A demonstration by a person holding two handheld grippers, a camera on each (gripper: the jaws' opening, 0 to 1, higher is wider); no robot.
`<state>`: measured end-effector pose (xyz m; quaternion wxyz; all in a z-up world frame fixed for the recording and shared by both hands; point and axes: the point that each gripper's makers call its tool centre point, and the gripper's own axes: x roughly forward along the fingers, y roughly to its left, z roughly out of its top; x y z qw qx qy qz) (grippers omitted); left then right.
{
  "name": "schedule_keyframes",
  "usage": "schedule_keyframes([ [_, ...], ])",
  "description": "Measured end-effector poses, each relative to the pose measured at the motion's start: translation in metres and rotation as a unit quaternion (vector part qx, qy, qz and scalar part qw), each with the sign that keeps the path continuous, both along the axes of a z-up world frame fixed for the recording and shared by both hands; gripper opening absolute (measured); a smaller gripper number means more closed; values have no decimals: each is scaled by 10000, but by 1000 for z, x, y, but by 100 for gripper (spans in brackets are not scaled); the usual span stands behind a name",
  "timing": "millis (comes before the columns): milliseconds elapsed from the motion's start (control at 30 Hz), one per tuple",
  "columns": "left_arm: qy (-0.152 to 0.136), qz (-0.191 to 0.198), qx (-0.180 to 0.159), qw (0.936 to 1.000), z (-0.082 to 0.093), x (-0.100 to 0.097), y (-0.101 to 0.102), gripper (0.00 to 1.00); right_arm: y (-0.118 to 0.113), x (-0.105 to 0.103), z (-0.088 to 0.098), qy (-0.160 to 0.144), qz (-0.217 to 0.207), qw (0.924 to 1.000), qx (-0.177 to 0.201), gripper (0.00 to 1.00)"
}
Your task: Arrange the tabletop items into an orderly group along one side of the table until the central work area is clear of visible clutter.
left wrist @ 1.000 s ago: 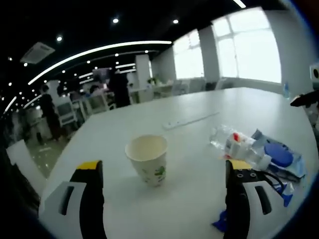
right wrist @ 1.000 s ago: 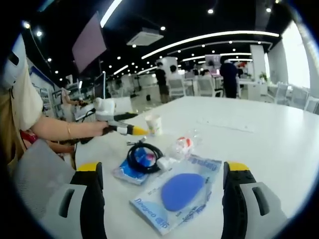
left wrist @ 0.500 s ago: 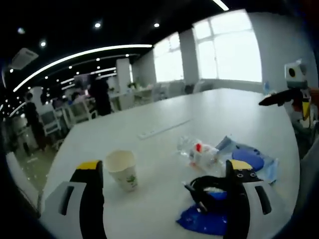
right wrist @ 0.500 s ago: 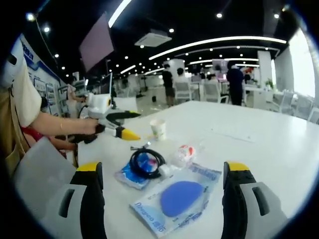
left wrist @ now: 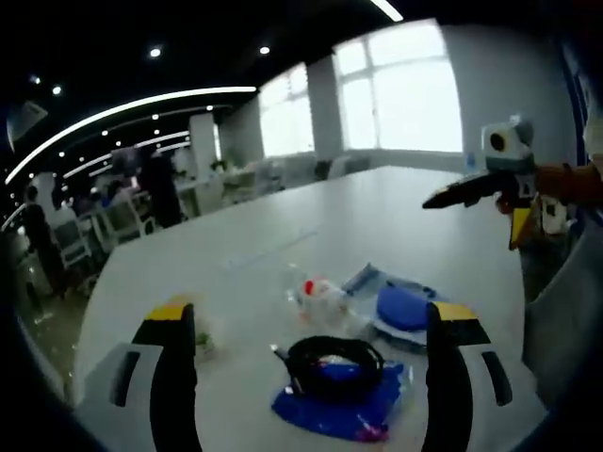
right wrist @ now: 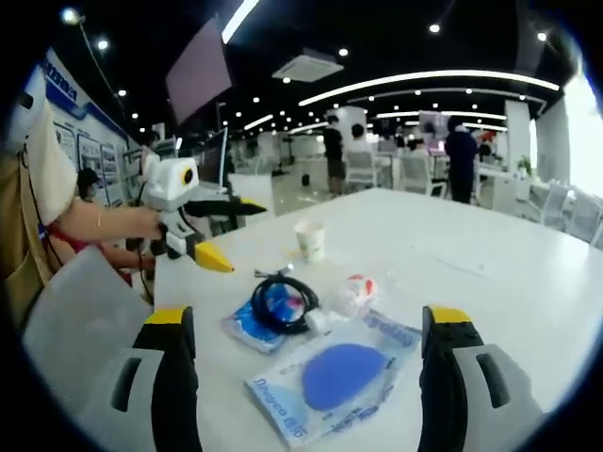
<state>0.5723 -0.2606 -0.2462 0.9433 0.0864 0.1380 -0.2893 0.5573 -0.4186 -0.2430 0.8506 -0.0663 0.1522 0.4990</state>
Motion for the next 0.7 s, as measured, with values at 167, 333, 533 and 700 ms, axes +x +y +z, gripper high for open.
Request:
schedule_keyframes([
  [167,60,-169,19,9998,4,-15,-10,99,3,7,1,-52,91,9999,-33,99],
  [333,137,-287,73,9995,5,-30,-19,99,4,16,-4,-121,164,9995,-261,99],
  [533,172,-342,69,9992,6,-43,-23,99,5,25,-11,-180,236,9986,-442,99],
  [700,261,-292,164,9991,1,-50,-21,99,9,33,-17,-334,359,9967,-646,99],
])
